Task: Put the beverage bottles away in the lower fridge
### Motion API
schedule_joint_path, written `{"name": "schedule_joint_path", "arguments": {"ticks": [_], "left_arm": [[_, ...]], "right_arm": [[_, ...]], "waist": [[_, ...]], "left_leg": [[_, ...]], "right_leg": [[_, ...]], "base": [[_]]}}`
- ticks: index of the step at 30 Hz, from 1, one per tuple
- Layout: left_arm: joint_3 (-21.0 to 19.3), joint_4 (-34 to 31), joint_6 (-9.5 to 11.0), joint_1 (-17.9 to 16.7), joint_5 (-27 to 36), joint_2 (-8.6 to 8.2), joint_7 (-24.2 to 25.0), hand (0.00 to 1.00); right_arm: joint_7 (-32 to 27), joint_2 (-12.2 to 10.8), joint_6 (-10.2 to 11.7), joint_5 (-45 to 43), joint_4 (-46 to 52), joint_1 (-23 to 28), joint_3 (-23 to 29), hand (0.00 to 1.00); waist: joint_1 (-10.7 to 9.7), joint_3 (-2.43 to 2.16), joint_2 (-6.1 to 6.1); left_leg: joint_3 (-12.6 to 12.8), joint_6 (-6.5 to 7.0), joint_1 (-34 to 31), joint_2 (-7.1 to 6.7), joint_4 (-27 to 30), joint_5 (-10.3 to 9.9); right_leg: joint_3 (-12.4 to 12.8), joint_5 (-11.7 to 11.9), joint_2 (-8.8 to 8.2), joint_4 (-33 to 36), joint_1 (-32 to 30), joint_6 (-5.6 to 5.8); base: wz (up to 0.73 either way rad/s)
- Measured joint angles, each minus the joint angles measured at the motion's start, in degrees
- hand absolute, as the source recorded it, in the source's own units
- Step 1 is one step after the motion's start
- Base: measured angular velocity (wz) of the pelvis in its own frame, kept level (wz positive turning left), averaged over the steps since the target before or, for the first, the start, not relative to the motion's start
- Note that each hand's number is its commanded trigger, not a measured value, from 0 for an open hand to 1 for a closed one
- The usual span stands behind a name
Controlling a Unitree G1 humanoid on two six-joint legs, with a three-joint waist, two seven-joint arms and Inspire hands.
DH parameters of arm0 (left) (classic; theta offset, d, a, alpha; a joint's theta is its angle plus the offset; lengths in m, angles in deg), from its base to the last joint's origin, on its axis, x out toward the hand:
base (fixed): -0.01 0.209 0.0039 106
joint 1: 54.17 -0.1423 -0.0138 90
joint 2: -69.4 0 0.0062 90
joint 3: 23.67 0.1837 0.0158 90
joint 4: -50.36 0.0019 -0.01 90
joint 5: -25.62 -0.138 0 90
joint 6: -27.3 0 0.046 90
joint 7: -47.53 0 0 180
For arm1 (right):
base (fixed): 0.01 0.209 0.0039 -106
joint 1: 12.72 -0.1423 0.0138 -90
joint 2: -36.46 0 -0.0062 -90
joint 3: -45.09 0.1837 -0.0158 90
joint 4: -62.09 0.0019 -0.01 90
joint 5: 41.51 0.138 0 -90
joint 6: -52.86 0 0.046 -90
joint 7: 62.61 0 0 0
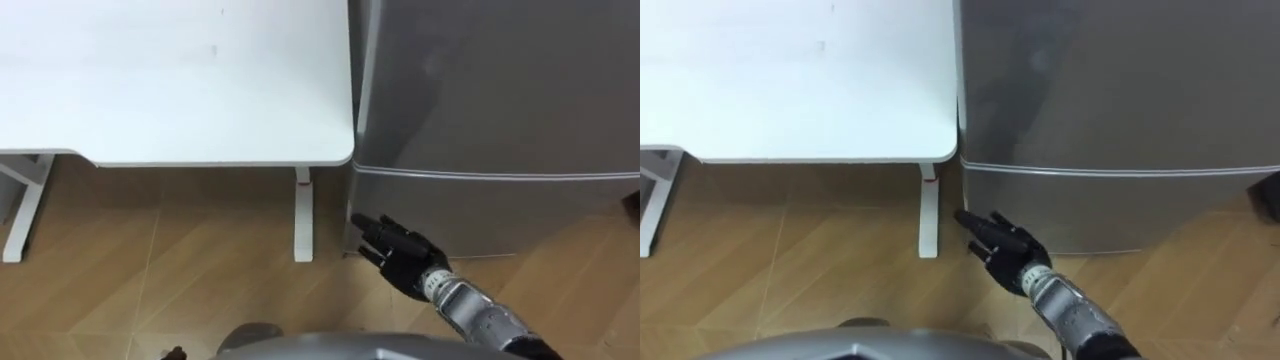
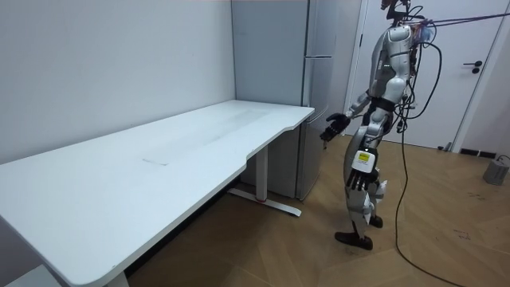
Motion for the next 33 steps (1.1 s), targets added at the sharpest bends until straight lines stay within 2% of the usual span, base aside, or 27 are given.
{"name": "schedule_joint_path", "arguments": {"ticks": [7,11,14,17,19,24,27,28,31,33], "left_arm": [[-1.86,0.00,1.24,-0.75,0.06,0.00,-0.44,0.00],[-2.36,0.72,2.08,-0.92,0.13,0.03,-0.52,0.00],[-2.69,1.31,2.39,-1.10,0.09,0.02,-0.49,0.00],[-5.85,1.68,3.46,-1.29,0.03,0.05,-0.11,0.00],[-7.61,1.96,4.42,-1.74,0.03,0.07,-0.08,0.00],[-8.54,2.33,4.48,-1.21,0.09,0.08,-0.18,0.00],[-9.40,3.18,4.45,-1.23,-0.02,0.27,-0.30,0.00],[-11.02,3.15,4.48,-1.37,-0.12,0.19,-0.26,0.00],[-15.21,3.14,4.48,-1.58,-0.65,0.32,-0.24,0.00],[-16.13,3.21,4.45,-1.60,-0.65,0.59,-0.24,0.00]], "right_arm": [[-0.19,0.18,0.64,-1.46,-8.88,1.76,4.18,0.00],[-0.33,0.17,0.64,-1.28,-15.64,2.20,5.96,0.00],[-0.96,-0.20,0.61,-1.64,-18.41,2.79,8.41,0.00],[-1.21,-0.04,0.78,-7.79,-20.72,3.22,11.91,0.00],[-2.34,0.23,1.32,-13.94,-20.76,4.11,13.15,0.00],[-3.99,0.26,1.06,-27.03,-22.77,3.24,13.39,0.00],[-4.88,0.30,1.01,-29.57,-25.33,2.97,16.27,0.00],[-5.37,0.33,1.00,-30.90,-25.41,2.92,18.11,0.00],[-6.18,0.61,0.98,-34.34,-25.37,3.78,21.58,0.00],[-6.53,0.90,0.73,-35.84,-25.34,4.49,21.67,0.00]], "waist": [[-0.96,0.08,-1.13],[-1.03,0.20,-1.36],[-1.98,0.25,-1.51],[-2.22,0.37,-1.91],[-2.02,0.23,-1.81],[-2.03,-0.03,-1.63],[-2.45,0.13,-1.83],[-2.54,-0.03,-1.54],[-3.35,0.11,-1.68],[-3.25,0.10,-1.76]], "left_leg": [[0.02,0.00,1.28,-0.25,-0.55,-0.01],[-0.05,0.02,1.86,-0.52,-0.58,-0.02],[-0.12,0.04,1.94,-0.58,-0.52,-0.02],[-0.10,0.10,2.07,-0.58,-0.38,-0.06],[0.05,0.17,2.22,-0.57,-0.43,-0.10],[0.03,0.28,2.53,-0.61,-0.67,-0.17],[0.00,0.32,3.37,-0.73,-0.70,-0.21],[0.02,0.33,3.38,-0.73,-0.72,-0.22],[-0.05,0.33,3.42,-0.73,-0.75,-0.22],[0.00,0.33,3.54,-0.74,-0.74,-0.22]], "right_leg": [[0.48,-0.09,-0.15,-0.43,1.13,0.12],[0.61,-0.28,-0.39,-0.41,1.74,0.36],[0.49,-0.32,-0.44,-0.35,1.92,0.41],[0.55,-0.33,-0.44,-0.29,1.98,0.42],[0.74,-0.33,-0.48,-0.22,1.97,0.44],[1.01,-0.38,-0.49,-0.17,2.02,0.50],[1.04,-0.37,-0.53,-0.18,3.02,0.51],[1.04,-0.38,-0.53,-0.20,3.05,0.52],[0.74,-0.42,-0.60,-0.19,3.08,0.52],[0.79,-0.52,-0.65,-0.08,3.08,0.53]], "base": [[0.01],[0.00],[0.00],[0.00],[-0.04],[-0.01],[0.00],[0.00],[0.00],[0.00]]}}
